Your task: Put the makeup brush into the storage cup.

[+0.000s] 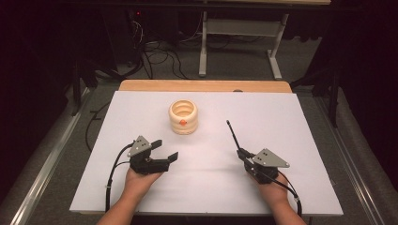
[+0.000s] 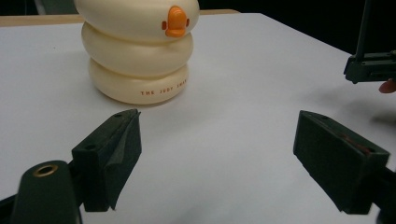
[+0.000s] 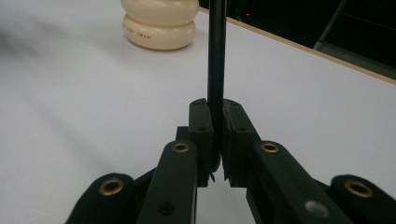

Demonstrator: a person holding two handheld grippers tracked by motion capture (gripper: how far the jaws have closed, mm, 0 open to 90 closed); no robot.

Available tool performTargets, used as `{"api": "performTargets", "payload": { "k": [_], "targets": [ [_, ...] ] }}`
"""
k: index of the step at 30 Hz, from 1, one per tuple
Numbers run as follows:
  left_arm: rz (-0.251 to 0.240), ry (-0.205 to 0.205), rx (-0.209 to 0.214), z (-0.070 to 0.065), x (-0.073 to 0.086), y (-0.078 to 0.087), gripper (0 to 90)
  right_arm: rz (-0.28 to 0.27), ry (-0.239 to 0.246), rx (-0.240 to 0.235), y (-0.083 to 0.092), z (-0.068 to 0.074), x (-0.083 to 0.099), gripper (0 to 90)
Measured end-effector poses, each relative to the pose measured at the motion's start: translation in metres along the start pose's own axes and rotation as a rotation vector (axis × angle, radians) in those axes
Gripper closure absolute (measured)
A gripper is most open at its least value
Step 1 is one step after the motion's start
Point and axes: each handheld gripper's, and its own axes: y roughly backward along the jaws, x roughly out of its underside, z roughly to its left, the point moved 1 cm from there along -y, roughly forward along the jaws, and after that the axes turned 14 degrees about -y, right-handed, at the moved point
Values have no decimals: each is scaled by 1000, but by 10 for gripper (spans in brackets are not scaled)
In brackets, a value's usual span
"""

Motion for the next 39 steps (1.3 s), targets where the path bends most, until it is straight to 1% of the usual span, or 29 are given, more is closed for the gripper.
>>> {"api": "performTargets", "payload": {
  "k": [3,6,8,11,12,15,16,18,19,22,24,26,31,33,34,35,37,39],
  "targets": [
    [-2,-3,8,-1,-1,0,162,2,5,-8,-1,1,0,862],
    [-8,-2,14,-3,-2,-1,162,-1,-5,-14,-1,2,0,862],
    [-13,-2,18,-4,-3,-1,162,-3,8,-19,-2,2,-1,862],
    [-11,-8,27,-6,-4,-2,162,-3,12,-21,-2,4,-1,862],
    [-11,-10,29,-7,-5,-2,162,-1,3,-20,-2,5,-1,862],
    [-15,-12,34,-9,-6,-2,162,-4,25,-27,-3,7,-2,862],
    [-18,-12,35,-10,-7,-2,162,-7,19,-28,-3,8,-2,862],
    [-21,-19,36,-11,-8,-2,161,-5,29,-24,-3,9,-2,862],
    [-23,-23,36,-12,-8,-2,159,-3,25,-28,-3,10,-2,862],
    [-30,-33,32,-14,-10,-2,152,-8,44,-32,-4,12,-3,862],
    [-31,-35,36,-15,-11,-3,139,-9,41,-31,-4,14,-4,862],
    [-28,-41,40,-15,-11,-3,116,-12,50,-37,-5,16,-5,862],
    [-31,-54,37,-18,-15,-4,55,-17,55,-47,-5,21,-6,861],
    [-29,-60,38,-19,-16,-4,30,-20,65,-54,-6,22,-6,861],
    [-28,-64,40,-20,-16,-5,18,-14,61,-48,-6,23,-6,861],
    [-24,-65,39,-20,-17,-5,6,-17,64,-53,-6,24,-6,861],
    [-24,-71,39,-21,-17,-6,0,-17,73,-51,-6,25,-7,861],
    [-25,-72,39,-22,-18,-6,0,-18,67,-55,-6,26,-7,861]
  ]
}}
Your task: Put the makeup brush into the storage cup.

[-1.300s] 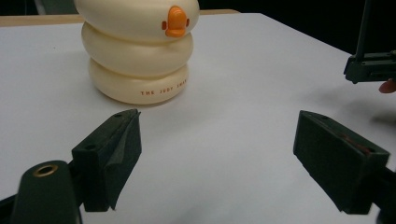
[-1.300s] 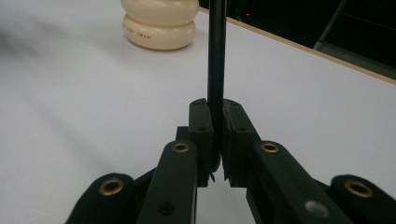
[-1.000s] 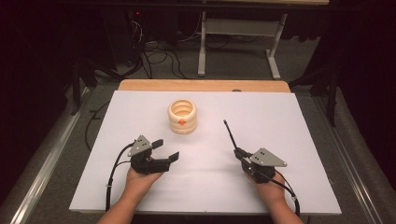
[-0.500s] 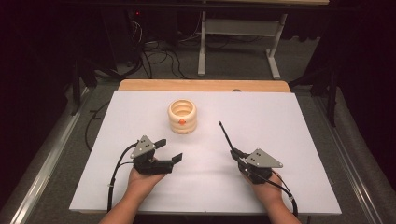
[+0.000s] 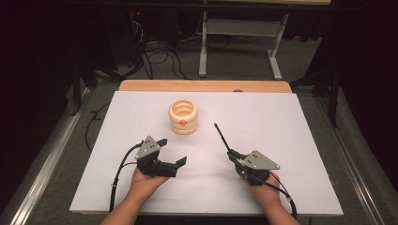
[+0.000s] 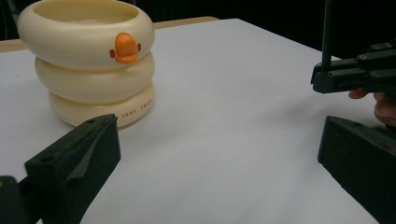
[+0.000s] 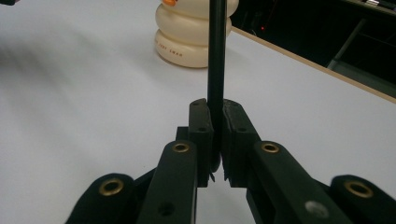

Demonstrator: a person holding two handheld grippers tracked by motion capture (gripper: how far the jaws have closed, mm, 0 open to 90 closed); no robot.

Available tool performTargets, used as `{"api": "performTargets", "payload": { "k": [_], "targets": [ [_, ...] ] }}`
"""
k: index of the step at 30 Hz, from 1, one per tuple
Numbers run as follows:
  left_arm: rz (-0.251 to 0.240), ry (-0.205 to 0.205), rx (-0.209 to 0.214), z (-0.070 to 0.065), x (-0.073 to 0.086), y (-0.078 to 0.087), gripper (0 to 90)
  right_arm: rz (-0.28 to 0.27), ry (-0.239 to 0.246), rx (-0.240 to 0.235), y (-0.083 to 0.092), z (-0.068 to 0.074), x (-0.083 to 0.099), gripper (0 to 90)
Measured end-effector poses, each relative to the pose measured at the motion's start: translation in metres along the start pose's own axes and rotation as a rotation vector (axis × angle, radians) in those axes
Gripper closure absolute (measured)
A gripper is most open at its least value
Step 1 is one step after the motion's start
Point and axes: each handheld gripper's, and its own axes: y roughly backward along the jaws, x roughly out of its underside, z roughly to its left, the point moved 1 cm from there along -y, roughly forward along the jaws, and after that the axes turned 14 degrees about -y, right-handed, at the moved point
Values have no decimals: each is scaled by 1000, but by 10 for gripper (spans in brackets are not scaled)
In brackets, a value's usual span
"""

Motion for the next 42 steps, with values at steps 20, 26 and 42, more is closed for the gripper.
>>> {"api": "performTargets", "payload": {
  "k": [20,26,42],
  "targets": [
    [-24,-39,5,5,-23,1,6,-14,45,-16,-8,5,-15,861],
    [-34,-33,5,7,-29,-7,8,-17,73,-16,-14,7,-23,862],
    [-60,-34,45,-2,-40,-22,29,-35,93,-34,-21,16,-27,862]
  ]
}}
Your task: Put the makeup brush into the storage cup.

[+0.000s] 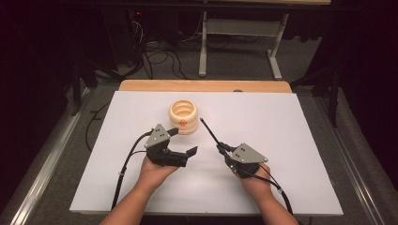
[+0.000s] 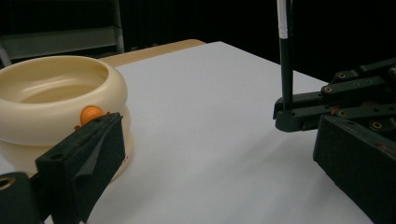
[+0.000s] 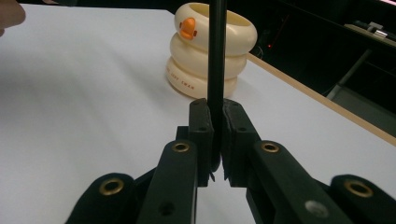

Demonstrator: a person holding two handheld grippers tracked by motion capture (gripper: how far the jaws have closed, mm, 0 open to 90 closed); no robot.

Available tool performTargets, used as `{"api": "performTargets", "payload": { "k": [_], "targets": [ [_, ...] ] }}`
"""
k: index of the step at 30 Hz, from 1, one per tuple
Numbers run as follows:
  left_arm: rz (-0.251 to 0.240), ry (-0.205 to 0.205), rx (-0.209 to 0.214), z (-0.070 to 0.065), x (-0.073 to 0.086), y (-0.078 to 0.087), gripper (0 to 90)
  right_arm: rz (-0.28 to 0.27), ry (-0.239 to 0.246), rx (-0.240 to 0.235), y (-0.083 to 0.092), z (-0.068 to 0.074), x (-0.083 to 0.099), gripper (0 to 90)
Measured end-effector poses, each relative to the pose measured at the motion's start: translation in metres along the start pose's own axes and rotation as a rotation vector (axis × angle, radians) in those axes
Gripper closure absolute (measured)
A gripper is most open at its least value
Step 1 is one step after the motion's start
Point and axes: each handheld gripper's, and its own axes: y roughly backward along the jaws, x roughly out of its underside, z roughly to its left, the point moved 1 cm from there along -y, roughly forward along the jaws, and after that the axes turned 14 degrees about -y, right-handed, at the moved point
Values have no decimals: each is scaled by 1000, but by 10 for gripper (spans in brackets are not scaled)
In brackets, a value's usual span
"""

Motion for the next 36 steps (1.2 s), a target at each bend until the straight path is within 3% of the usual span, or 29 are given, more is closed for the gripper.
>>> {"api": "performTargets", "payload": {
  "k": [11,15,27,30,36],
  "targets": [
    [-37,4,26,-7,1,0,61,22,5,-27,-3,13,8,862],
    [-45,6,58,-11,2,-1,84,26,8,-44,-5,17,10,862],
    [-103,55,98,-11,3,2,221,32,6,-63,-6,22,12,862],
    [-100,48,78,-12,3,2,244,37,15,-64,-6,23,12,862],
    [-108,62,92,-11,4,1,333,41,22,-66,-8,24,13,862]
  ]
}}
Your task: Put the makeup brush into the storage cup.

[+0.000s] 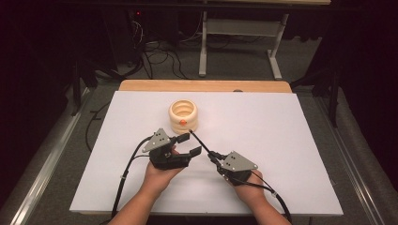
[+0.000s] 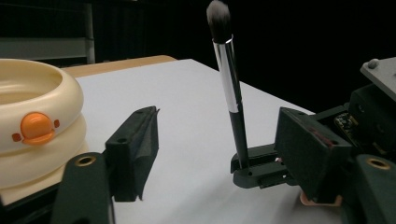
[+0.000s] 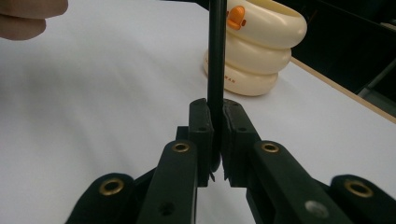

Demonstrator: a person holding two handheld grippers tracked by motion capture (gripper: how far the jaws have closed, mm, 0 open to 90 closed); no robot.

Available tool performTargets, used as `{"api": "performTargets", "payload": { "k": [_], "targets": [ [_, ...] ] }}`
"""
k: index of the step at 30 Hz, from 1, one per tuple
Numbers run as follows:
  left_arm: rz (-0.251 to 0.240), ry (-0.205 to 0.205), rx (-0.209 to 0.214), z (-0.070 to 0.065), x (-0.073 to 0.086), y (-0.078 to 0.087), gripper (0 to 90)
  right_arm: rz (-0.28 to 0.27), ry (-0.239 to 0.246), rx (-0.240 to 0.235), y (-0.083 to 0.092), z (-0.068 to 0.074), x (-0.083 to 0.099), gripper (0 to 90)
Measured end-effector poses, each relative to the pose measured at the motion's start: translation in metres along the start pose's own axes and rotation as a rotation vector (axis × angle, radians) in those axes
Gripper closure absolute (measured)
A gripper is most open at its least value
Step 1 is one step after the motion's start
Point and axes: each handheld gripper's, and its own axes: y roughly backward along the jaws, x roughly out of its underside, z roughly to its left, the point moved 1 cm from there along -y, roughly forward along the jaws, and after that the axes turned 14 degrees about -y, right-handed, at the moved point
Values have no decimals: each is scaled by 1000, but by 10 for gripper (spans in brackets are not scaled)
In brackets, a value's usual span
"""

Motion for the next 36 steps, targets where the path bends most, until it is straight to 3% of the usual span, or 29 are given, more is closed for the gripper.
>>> {"api": "performTargets", "payload": {
  "k": [7,23,36],
  "targets": [
    [-16,18,18,2,1,1,436,-3,9,-11,-1,2,0,862],
    [-27,17,61,3,2,2,673,2,25,-20,-3,6,0,862],
    [-34,10,68,2,2,3,763,2,25,-23,-4,7,1,862]
  ]
}}
